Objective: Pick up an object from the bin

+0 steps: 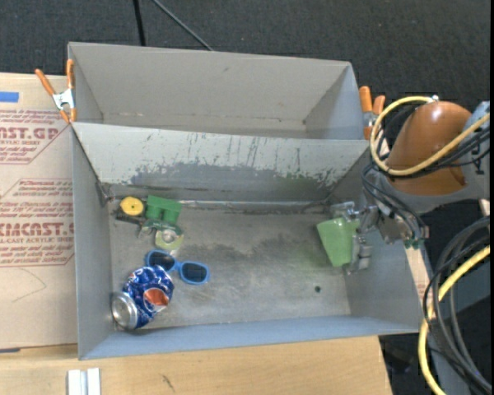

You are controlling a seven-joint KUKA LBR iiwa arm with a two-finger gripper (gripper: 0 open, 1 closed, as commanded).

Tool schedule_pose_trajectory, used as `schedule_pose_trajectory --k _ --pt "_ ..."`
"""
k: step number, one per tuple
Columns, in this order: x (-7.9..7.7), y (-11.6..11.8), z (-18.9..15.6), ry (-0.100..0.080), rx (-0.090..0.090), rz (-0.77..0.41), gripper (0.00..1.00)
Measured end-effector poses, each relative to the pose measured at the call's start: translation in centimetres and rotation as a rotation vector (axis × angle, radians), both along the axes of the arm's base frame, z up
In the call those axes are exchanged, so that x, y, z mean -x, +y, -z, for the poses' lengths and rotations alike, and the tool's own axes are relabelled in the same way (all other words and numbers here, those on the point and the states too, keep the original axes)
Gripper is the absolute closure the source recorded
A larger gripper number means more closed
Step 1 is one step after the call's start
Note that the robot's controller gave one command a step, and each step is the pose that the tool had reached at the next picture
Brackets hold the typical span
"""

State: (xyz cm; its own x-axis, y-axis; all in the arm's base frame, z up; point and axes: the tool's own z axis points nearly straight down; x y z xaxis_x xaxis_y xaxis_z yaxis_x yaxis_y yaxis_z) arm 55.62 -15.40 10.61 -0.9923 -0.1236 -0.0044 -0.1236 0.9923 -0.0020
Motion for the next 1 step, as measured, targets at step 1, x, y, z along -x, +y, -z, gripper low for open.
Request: schedule_pose_trajectory --k 1 --pt "-0.07 0.03 -0.91 0.002 0.0 0.0 1.0"
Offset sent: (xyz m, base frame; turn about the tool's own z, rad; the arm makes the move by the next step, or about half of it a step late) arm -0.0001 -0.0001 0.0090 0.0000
